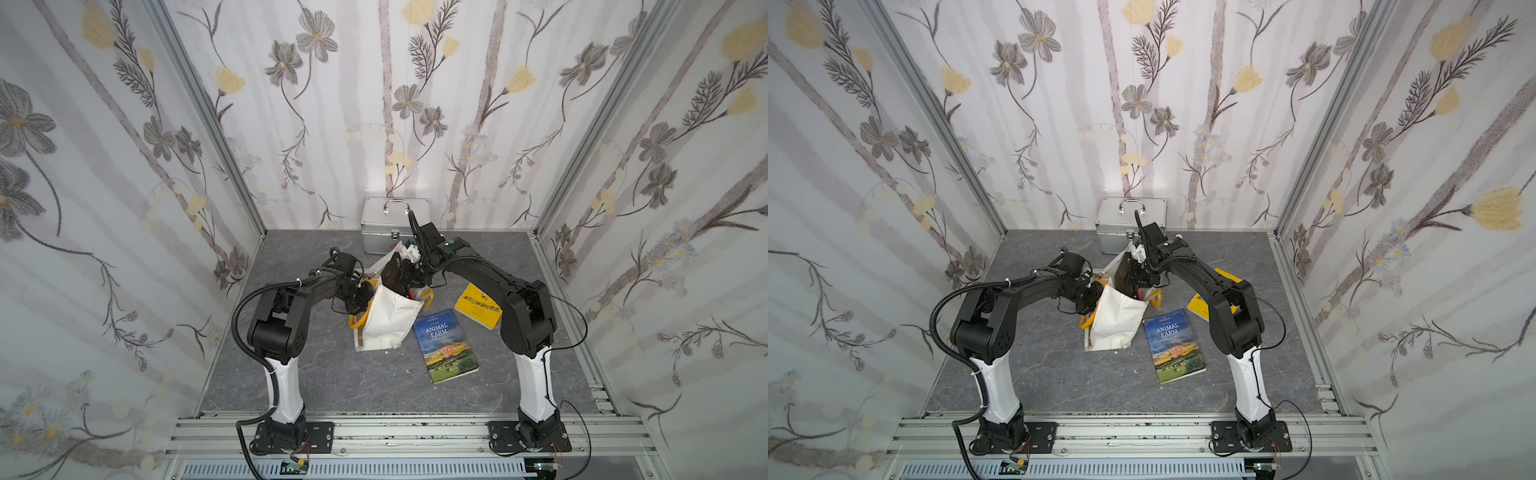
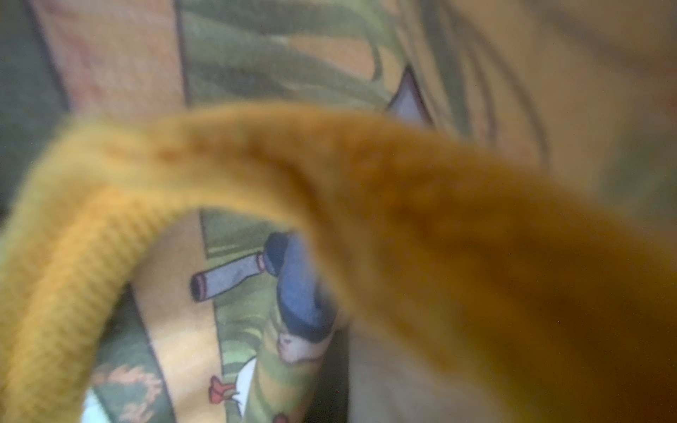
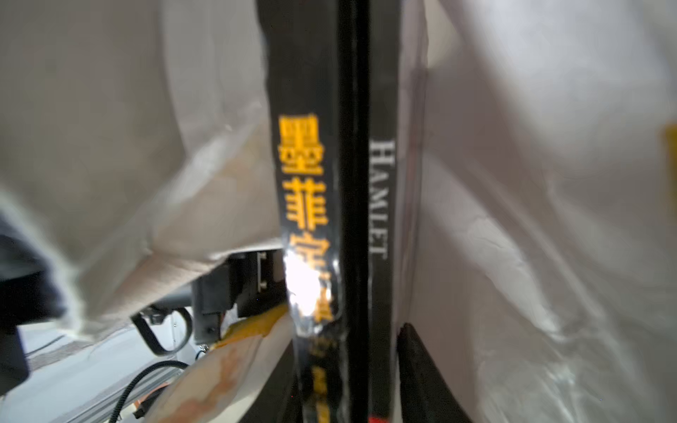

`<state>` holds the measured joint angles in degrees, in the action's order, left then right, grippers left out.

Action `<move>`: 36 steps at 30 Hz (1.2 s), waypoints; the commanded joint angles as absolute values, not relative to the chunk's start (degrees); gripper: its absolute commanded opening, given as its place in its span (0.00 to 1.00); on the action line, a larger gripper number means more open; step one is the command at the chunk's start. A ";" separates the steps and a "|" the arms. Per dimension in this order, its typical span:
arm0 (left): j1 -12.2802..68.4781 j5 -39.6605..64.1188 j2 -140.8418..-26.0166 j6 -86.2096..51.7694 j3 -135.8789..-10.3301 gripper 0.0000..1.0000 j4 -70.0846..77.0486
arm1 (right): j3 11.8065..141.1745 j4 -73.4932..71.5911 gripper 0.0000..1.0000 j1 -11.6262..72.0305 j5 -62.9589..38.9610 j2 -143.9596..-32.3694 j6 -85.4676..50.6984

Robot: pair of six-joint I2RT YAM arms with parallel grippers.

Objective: Take out the books from the canvas bag
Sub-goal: Pick up the books from the canvas bag, then place the books in the canvas bag.

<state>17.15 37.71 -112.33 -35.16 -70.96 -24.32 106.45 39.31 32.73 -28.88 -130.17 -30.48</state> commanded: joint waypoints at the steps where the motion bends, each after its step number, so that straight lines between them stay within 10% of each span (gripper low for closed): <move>1: 17.14 35.60 -112.54 -36.12 -70.27 0.00 -27.52 | 105.87 30.18 0.27 32.04 -33.42 -130.45 -34.50; 8: 17.18 34.63 -111.04 -36.52 -69.44 0.00 -27.34 | 104.74 28.36 0.09 31.47 -33.63 -130.45 -35.39; 24: 17.14 34.47 -110.37 -36.83 -69.41 0.00 -27.76 | 99.09 22.62 0.16 31.31 -37.95 -126.97 -35.42; 29: 17.17 34.45 -110.06 -36.56 -69.52 0.00 -28.06 | 98.19 20.81 0.40 31.30 -38.19 -126.17 -35.99; 36: 17.16 34.40 -109.93 -36.13 -69.83 0.00 -28.73 | 95.09 18.09 0.22 31.20 -37.65 -124.50 -37.12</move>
<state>17.17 35.75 -110.19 -36.23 -69.76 -24.69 95.81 22.04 31.20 -35.99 -125.25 -36.32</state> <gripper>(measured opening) 0.060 0.238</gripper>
